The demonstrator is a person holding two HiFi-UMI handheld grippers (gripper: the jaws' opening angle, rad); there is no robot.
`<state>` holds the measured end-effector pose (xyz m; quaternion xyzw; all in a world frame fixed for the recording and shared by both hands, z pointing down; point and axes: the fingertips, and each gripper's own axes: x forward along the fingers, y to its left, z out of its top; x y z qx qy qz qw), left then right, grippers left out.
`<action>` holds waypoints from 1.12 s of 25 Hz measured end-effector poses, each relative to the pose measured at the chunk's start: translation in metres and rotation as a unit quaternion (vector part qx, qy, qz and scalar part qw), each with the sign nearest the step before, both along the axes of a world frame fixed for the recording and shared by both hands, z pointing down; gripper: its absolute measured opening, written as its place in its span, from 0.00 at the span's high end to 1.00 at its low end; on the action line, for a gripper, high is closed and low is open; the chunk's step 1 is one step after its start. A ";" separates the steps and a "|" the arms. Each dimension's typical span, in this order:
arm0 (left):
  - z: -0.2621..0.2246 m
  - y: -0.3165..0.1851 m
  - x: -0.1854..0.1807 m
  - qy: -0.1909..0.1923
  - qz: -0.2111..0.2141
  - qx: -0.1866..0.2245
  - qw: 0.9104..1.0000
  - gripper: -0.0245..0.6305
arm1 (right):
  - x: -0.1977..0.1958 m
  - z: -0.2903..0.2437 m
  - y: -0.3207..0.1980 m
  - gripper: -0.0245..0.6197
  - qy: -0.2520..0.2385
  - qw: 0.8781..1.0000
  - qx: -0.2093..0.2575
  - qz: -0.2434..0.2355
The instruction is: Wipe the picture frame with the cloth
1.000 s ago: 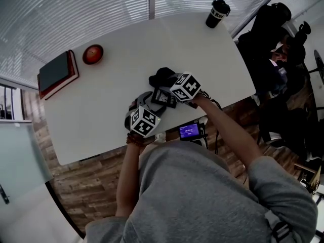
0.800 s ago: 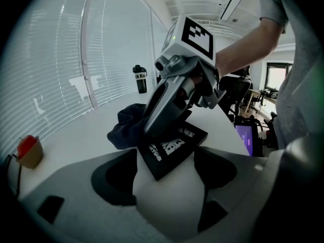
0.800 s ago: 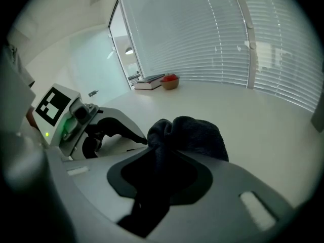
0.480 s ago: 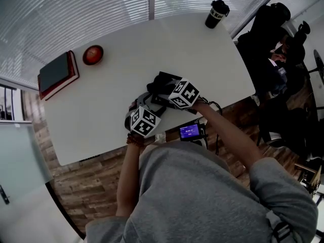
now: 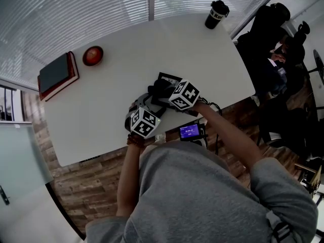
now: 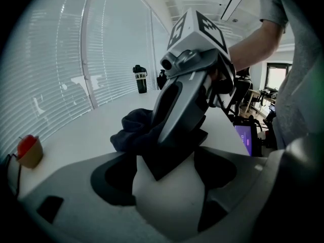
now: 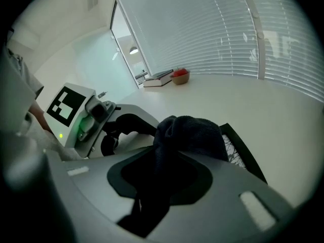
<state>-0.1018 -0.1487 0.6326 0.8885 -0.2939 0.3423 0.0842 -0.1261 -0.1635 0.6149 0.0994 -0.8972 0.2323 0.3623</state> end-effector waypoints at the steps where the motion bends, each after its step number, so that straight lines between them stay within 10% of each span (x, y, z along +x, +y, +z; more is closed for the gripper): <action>1: 0.000 0.000 0.000 0.000 0.000 0.000 1.000 0.41 | -0.001 0.000 0.002 0.81 -0.001 1.000 -0.005 -0.001; 22: 0.000 0.000 0.001 0.002 -0.003 -0.003 1.000 0.41 | -0.007 -0.013 0.029 0.81 -0.068 0.993 -0.096 -0.002; 28: -0.001 -0.002 -0.001 0.006 -0.009 -0.005 1.000 0.37 | -0.011 -0.067 0.047 0.81 -0.218 0.958 -0.185 -0.030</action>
